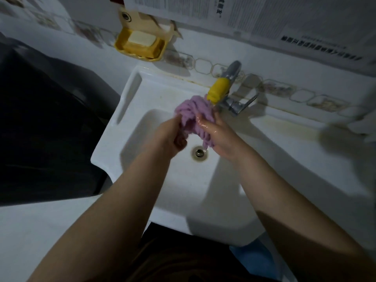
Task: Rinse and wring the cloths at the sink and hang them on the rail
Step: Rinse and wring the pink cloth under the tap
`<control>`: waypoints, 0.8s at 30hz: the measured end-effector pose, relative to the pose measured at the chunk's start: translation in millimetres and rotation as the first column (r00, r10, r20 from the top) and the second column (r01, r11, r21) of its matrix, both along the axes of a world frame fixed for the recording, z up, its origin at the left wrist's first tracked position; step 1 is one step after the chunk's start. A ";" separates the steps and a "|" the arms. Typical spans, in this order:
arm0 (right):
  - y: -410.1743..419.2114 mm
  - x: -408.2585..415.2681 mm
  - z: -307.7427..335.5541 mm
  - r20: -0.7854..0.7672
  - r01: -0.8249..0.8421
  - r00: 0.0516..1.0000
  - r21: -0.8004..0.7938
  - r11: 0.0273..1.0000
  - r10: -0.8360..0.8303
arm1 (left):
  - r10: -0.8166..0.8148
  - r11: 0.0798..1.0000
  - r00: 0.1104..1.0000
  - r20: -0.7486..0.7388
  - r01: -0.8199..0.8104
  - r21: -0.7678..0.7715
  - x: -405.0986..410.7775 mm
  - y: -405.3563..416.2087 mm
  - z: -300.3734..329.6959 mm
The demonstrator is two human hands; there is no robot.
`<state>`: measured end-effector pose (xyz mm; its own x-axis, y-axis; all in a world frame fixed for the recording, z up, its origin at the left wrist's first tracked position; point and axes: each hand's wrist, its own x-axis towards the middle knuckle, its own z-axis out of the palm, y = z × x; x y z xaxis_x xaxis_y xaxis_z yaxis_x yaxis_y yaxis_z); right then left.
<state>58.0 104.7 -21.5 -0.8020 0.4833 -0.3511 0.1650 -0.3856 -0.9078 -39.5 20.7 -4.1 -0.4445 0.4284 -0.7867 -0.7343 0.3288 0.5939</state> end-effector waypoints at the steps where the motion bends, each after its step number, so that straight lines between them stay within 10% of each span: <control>1: -4.5 -4.0 1.4 0.029 -0.004 1.000 0.148 0.989 0.000 | -0.103 0.995 0.995 -0.006 0.103 -0.011 10.9 2.8 -0.6; 7: -4.5 -17.2 3.2 0.275 0.064 0.941 0.426 0.903 -0.196 | -0.277 0.961 0.958 -0.071 0.275 -0.032 38.7 13.9 -4.4; 15: 1.9 -53.9 16.2 0.326 0.381 0.831 0.255 0.889 -0.450 | -0.450 0.888 0.828 -0.334 0.378 -0.260 30.9 16.3 -7.7; 24: 15.6 -46.1 -13.6 0.310 0.436 0.873 -0.151 0.887 -0.377 | -0.631 0.775 0.673 -0.385 0.568 -0.278 16.0 6.9 -9.1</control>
